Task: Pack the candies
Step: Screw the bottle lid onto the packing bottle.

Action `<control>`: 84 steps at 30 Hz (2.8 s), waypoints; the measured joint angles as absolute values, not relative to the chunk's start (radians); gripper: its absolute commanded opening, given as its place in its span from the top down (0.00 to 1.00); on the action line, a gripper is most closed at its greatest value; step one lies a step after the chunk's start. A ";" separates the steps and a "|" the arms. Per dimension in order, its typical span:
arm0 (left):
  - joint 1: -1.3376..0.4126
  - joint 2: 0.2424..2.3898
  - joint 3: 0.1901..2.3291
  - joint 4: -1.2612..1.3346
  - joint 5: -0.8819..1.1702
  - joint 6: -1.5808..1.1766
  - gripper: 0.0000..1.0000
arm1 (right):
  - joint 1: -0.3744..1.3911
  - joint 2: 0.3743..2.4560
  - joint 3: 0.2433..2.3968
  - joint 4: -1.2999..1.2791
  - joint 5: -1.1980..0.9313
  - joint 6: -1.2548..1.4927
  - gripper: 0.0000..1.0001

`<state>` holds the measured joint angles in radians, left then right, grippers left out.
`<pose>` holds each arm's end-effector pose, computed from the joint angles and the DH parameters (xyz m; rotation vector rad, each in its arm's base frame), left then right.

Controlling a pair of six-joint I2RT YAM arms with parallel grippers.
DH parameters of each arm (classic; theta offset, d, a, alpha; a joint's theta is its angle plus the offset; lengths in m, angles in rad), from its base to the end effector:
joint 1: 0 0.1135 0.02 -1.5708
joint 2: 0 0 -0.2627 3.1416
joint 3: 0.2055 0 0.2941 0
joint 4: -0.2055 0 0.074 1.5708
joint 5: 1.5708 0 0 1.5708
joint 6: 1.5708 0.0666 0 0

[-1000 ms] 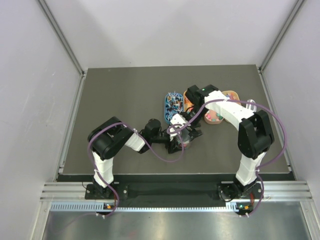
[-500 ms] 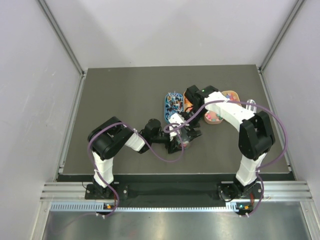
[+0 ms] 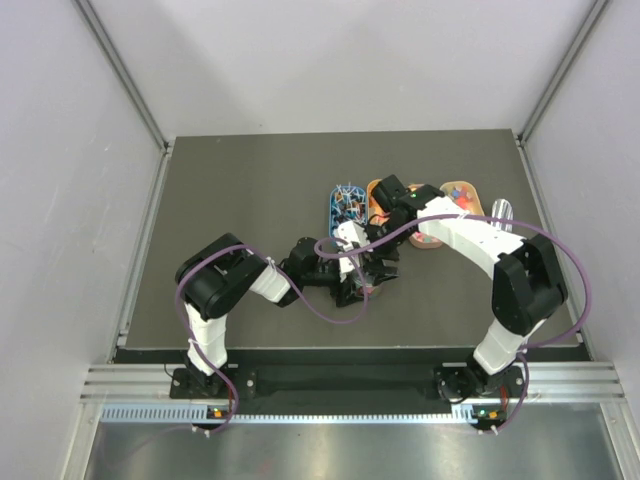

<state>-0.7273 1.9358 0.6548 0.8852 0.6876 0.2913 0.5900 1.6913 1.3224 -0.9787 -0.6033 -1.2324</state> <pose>0.2478 -0.2771 0.0518 1.3487 1.4672 -0.9568 0.2867 0.2374 0.2008 -2.1596 1.5573 0.6914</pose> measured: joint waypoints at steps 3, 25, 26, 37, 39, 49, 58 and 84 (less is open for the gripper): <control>-0.727 1.936 0.655 0.885 0.688 0.291 0.98 | 0.595 1.695 1.323 -0.963 -0.588 -1.146 0.37; -0.724 1.935 0.664 0.870 0.703 0.266 0.98 | 0.613 1.666 1.294 -0.855 -0.508 -0.766 0.39; -0.723 1.935 0.665 0.868 0.704 0.265 0.98 | 0.614 1.663 1.290 -0.849 -0.503 -0.753 0.39; -0.719 1.936 0.666 0.867 0.715 0.263 0.99 | 0.620 1.645 1.276 -0.829 -0.467 -0.665 0.23; -0.719 1.936 0.666 0.867 0.715 0.263 0.99 | 0.620 1.643 1.277 -0.830 -0.460 -0.657 0.17; -0.731 1.936 0.658 0.876 0.684 0.304 0.99 | 0.603 1.629 1.250 -0.839 -0.432 -0.697 0.00; -0.737 1.937 0.658 0.882 0.664 0.299 0.99 | 0.418 1.568 1.262 -0.903 -0.630 -1.140 0.00; -0.742 1.943 0.667 0.881 0.665 0.299 0.99 | 0.508 1.806 1.494 -1.302 -0.743 -1.784 0.00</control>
